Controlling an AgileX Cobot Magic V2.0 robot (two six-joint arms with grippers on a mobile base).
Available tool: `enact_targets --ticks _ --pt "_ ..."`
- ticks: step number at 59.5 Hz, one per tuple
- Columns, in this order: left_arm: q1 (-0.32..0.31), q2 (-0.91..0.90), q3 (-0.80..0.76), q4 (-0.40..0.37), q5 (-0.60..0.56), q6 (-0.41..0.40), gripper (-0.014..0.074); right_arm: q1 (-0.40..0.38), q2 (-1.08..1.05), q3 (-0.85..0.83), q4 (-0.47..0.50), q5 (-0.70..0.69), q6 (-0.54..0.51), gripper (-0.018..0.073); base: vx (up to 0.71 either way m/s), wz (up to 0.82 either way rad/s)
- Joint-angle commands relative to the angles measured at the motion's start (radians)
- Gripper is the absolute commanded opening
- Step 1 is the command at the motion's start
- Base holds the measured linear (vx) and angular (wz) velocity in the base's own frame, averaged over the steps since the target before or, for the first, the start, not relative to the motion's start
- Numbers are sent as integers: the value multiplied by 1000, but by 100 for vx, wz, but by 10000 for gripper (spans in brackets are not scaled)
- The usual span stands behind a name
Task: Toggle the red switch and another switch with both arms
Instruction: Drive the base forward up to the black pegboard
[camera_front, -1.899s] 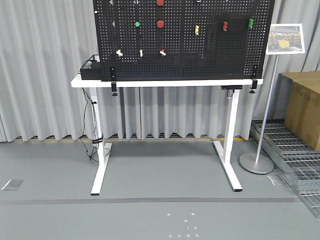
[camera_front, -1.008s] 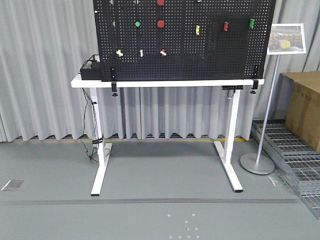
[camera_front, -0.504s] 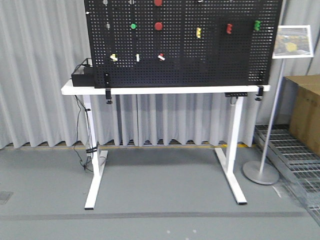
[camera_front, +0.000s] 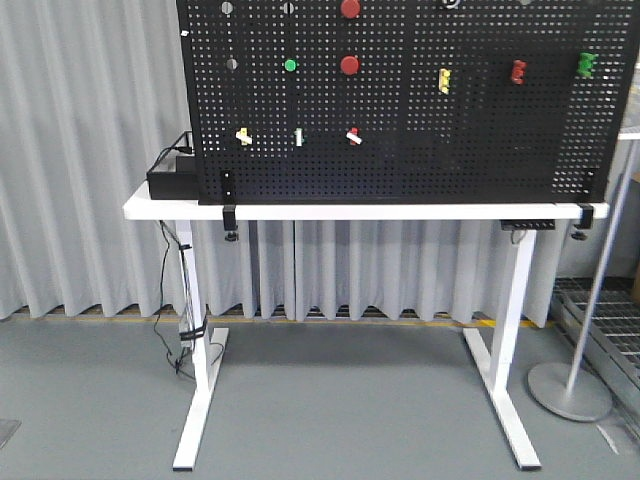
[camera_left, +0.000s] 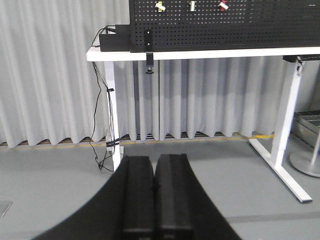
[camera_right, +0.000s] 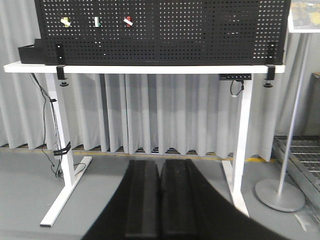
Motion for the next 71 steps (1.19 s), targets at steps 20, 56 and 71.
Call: enact_targets --ticks 20,56,71 --pt "2 -18 19 -3 -76 -9 3 -5 -9 5 -7 -87 -2 -6 44 1" --pt "2 -18 19 -3 -76 -9 3 -5 -9 5 -7 -87 -2 -6 46 -2" --pt "2 -18 19 -3 -76 -9 3 -5 -9 5 -7 -87 -2 -6 45 6"
